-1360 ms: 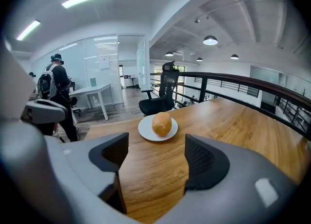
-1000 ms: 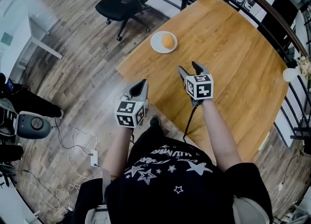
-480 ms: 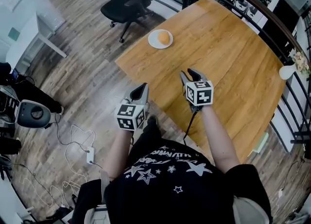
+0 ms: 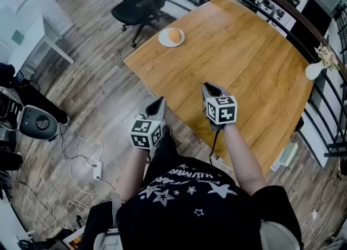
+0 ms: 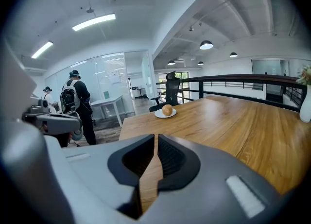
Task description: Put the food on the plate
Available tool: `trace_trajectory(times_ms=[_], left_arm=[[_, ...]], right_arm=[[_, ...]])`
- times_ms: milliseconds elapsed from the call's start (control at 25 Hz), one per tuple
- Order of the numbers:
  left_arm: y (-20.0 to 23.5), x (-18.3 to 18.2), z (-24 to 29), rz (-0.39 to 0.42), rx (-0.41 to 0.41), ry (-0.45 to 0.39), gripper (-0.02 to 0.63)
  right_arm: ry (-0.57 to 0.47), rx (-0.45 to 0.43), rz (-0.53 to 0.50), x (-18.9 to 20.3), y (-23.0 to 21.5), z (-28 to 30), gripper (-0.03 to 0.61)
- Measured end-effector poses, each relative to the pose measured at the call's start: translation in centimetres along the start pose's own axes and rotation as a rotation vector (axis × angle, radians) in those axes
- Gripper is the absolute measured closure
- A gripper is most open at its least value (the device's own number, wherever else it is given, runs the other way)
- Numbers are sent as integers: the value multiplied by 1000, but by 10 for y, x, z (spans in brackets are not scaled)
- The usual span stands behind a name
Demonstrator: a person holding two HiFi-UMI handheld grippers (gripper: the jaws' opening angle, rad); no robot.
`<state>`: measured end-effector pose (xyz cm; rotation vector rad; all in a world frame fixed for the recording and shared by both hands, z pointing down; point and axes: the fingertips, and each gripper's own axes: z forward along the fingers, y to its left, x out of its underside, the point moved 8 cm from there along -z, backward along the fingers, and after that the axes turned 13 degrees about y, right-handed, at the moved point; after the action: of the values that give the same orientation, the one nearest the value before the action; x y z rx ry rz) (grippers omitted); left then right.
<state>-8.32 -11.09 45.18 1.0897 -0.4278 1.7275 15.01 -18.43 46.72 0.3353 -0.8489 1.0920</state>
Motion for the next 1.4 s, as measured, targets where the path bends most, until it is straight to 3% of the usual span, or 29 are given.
trace_trajectory(times_ms=[120,480,1080,1400], left_arm=[[-16,6,-9,4,0,-2,612],[-53,34,-37,0,-20,6,612],[-100,89,-99,-23,-77,-1,612],[-102,105,-126,-51,-124,-6,612]], right_arm=[[-17,-3,12,11,0,-19,575],[-85,-32,35,47,8,-64,575],[-70,-130,-16,96,42,-114,577],[-68,-167,-25,103,56,-125,577]])
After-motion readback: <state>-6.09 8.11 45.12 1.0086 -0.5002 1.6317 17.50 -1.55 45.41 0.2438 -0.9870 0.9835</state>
